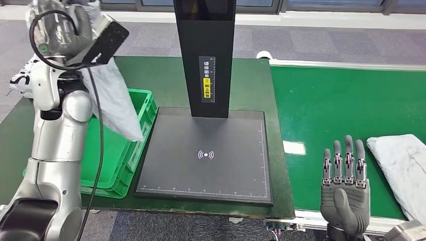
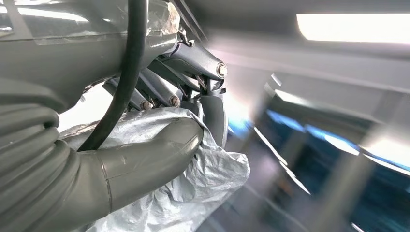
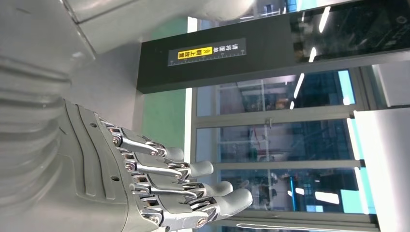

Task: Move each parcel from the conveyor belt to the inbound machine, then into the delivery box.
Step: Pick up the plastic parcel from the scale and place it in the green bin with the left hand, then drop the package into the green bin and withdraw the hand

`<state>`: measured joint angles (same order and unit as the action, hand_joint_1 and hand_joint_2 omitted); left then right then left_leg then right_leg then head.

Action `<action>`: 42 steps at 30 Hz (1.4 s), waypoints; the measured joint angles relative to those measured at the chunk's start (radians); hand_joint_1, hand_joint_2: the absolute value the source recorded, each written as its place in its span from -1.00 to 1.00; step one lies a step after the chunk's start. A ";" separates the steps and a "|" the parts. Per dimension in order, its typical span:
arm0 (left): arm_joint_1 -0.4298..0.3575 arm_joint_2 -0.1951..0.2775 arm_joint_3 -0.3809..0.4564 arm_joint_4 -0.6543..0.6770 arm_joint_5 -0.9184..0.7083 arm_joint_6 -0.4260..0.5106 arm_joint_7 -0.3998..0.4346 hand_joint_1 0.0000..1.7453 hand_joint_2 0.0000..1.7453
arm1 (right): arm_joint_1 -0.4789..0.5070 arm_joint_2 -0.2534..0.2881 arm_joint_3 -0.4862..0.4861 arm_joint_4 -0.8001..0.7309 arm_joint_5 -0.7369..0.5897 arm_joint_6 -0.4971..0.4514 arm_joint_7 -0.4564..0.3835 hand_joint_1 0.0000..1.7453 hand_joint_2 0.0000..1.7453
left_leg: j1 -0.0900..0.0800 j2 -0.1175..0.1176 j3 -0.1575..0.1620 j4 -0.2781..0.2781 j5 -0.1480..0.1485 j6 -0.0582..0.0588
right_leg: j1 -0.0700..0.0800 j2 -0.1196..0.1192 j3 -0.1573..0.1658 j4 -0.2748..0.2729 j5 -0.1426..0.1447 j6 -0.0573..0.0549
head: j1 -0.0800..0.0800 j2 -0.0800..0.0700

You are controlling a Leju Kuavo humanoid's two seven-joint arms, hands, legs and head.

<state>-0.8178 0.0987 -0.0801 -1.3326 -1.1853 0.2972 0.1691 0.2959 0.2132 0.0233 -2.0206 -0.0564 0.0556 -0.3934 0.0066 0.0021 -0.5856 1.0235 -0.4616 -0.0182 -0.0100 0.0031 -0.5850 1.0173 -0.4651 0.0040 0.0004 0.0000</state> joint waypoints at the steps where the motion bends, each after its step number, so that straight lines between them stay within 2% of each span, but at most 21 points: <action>1: -0.008 0.013 0.015 0.007 -0.044 0.006 0.013 1.00 1.00 | -0.002 0.000 0.000 0.000 -0.002 0.004 0.004 -1.00 -1.00 | 0.000 0.000 0.000 0.000 0.000 0.000 | 0.001 0.000 0.000 0.000 0.000 0.000 | 0.000 0.000; 5: -0.033 0.057 0.072 0.059 -0.150 0.033 0.032 1.00 1.00 | -0.018 0.000 0.000 0.008 -0.009 0.021 0.016 -1.00 -1.00 | 0.000 0.000 0.000 0.000 0.001 -0.002 | 0.001 0.000 0.000 0.000 0.000 -0.001 | 0.000 0.000; 10: -0.042 0.091 0.115 0.116 -0.172 0.049 0.032 1.00 1.00 | -0.026 0.000 0.000 0.021 -0.011 0.030 0.019 -1.00 -1.00 | 0.000 -0.001 0.000 0.000 0.002 -0.003 | 0.001 0.000 0.000 0.001 0.000 -0.002 | 0.000 0.000; 21: -0.044 0.109 0.128 0.157 -0.180 0.051 0.031 1.00 1.00 | -0.034 0.000 0.000 0.031 -0.011 0.031 0.019 -1.00 -1.00 | 0.000 -0.001 0.000 0.000 0.002 -0.003 | 0.001 -0.001 0.000 0.001 0.000 -0.002 | 0.000 0.000; 25: -0.048 0.117 0.133 0.179 -0.215 0.022 0.063 1.00 1.00 | -0.035 0.000 0.000 0.032 -0.016 0.046 0.019 -1.00 -1.00 | 0.000 -0.001 -0.001 0.000 0.002 -0.003 | 0.001 -0.001 -0.001 0.001 0.000 -0.002 | 0.000 0.000; 36: -0.066 0.168 0.173 0.416 -0.315 -0.017 0.122 1.00 1.00 | -0.058 0.000 0.000 0.058 -0.022 0.118 0.031 -1.00 -1.00 | 0.001 -0.001 -0.001 0.000 0.003 -0.004 | 0.002 0.000 -0.001 0.001 0.001 -0.003 | 0.000 0.000; 37: -0.065 0.169 0.179 0.438 -0.316 -0.020 0.119 0.80 1.00 | -0.060 0.000 0.000 0.060 -0.022 0.123 0.032 -1.00 -1.00 | 0.001 -0.001 -0.001 0.000 0.003 -0.004 | 0.002 0.000 -0.001 0.001 0.001 -0.003 | 0.000 0.000; 38: -0.063 0.168 0.184 0.456 -0.315 -0.024 0.114 0.31 1.00 | -0.062 0.000 0.000 0.063 -0.022 0.127 0.033 -1.00 -1.00 | 0.001 -0.001 -0.001 0.000 0.003 -0.004 | 0.002 0.000 -0.002 0.001 0.001 -0.003 | 0.000 0.000; 40: -0.060 0.164 0.192 0.481 -0.303 -0.040 0.095 -0.69 0.00 | -0.066 0.000 0.000 0.066 -0.021 0.135 0.035 -1.00 -1.00 | 0.001 -0.001 -0.001 0.000 0.003 -0.004 | 0.002 -0.001 -0.002 0.001 0.001 -0.003 | 0.000 0.000; 41: -0.058 0.160 0.196 0.490 -0.291 -0.048 0.083 -0.99 -0.50 | -0.068 0.000 0.000 0.068 -0.021 0.138 0.036 -1.00 -1.00 | 0.001 -0.002 -0.001 0.000 0.003 -0.004 | 0.002 -0.001 -0.002 0.001 0.001 -0.003 | 0.000 0.000; 42: -0.056 0.154 0.200 0.496 -0.275 -0.057 0.067 -1.00 -1.00 | -0.068 0.000 0.000 0.069 -0.021 0.141 0.036 -1.00 -1.00 | 0.000 -0.002 -0.001 0.000 0.003 -0.004 | 0.002 -0.001 -0.002 0.001 0.001 -0.003 | 0.000 0.000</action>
<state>-0.8739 0.2531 0.1203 -0.8369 -1.4607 0.2399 0.2364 0.2276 0.2129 0.0233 -1.9520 -0.0778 0.1970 -0.3578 0.0071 0.0004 -0.5865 1.0234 -0.4585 -0.0225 -0.0085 0.0022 -0.5866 1.0186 -0.4638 0.0008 0.0004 0.0000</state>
